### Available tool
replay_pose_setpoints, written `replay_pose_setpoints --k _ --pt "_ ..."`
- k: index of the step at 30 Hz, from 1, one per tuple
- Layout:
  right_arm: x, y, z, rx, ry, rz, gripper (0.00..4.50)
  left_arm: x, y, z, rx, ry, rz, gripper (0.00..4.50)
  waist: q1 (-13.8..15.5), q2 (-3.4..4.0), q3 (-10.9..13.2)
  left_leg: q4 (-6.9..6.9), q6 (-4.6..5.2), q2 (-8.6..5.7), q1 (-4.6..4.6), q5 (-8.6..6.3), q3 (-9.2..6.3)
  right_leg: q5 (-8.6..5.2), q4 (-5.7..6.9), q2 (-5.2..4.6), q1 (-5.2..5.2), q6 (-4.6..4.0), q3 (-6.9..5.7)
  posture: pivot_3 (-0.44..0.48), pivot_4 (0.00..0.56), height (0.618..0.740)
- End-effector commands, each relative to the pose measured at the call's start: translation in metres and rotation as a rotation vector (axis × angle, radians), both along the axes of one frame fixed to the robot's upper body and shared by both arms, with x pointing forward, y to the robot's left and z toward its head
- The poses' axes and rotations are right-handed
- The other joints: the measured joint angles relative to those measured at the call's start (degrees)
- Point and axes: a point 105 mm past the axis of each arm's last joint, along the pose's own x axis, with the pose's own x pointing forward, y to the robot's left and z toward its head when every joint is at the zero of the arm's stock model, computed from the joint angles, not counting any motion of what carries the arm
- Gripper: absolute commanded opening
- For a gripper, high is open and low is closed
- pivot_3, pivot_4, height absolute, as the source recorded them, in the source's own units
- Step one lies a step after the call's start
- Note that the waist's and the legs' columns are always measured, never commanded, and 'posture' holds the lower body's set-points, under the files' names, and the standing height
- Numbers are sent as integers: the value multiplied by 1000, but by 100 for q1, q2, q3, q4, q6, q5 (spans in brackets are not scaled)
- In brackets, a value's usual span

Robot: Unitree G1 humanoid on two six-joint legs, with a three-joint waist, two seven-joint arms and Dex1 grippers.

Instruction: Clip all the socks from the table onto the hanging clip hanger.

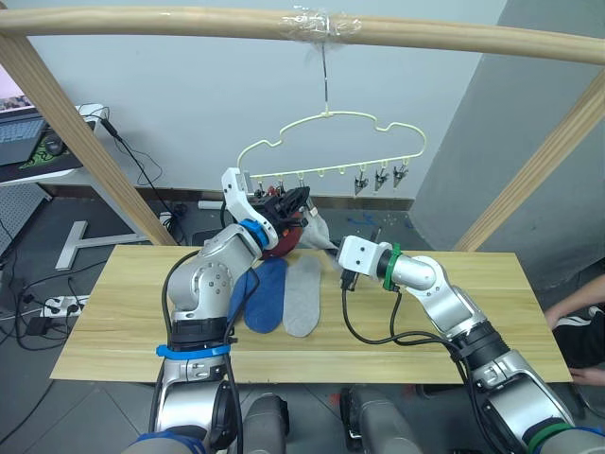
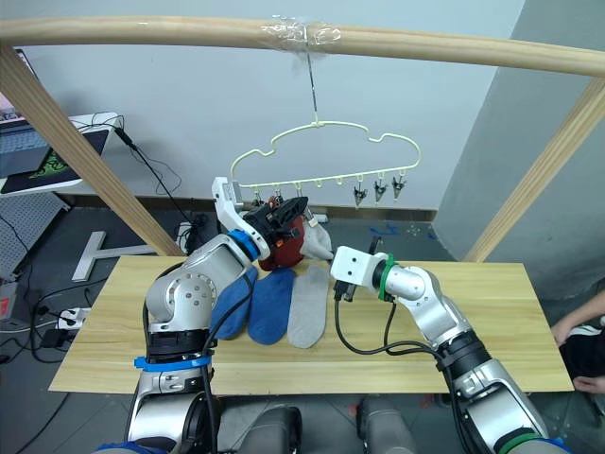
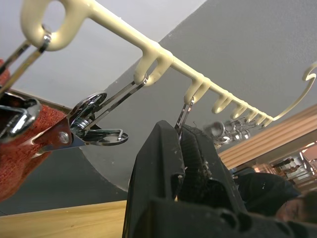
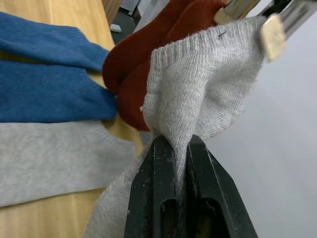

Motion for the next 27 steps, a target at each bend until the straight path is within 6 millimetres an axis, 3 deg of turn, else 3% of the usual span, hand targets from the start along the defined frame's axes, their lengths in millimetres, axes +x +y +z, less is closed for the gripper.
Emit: replay_pose_setpoints --k 1,12,13,15,20,26,27 --pt "1 0 13 25 -48 2 40 -3 -1 -6 21 12 -5 0 0 0 0 -1 0 0 -1 0 0 0 -2 0 -1 0 0 -8 221 740" --pt "-1 1 14 34 -46 2 40 -3 -2 -2 31 -11 0 0 0 0 0 -3 0 0 -3 0 3 0 -2 0 -5 0 2 -6 214 740" --pt "-1 1 14 35 -45 2 0 -4 -2 -1 26 -11 -4 645 0 0 0 -3 0 0 -3 0 3 0 -2 0 -5 0 2 -5 213 740" --pt "0 1 14 36 -44 0 0 -5 -1 -1 19 -12 -8 1069 -1 0 0 -4 0 0 -3 0 4 0 -2 0 -7 0 2 -5 213 740" --pt "-1 1 13 42 -40 -1 0 -10 1 3 -10 -8 -27 2613 1 0 0 -5 0 1 -14 0 6 0 -1 0 -21 0 5 2 208 740" --pt "1 4 14 120 25 -26 0 -38 14 7 -2 4 -144 4471 0 -1 3 -11 -1 9 -24 0 3 0 0 -6 -34 0 3 17 207 740" --pt "1 5 14 139 41 -31 0 -42 16 6 8 9 -146 4471 4 -1 3 -13 -1 10 -24 0 -1 0 1 -8 -33 0 2 17 207 740"
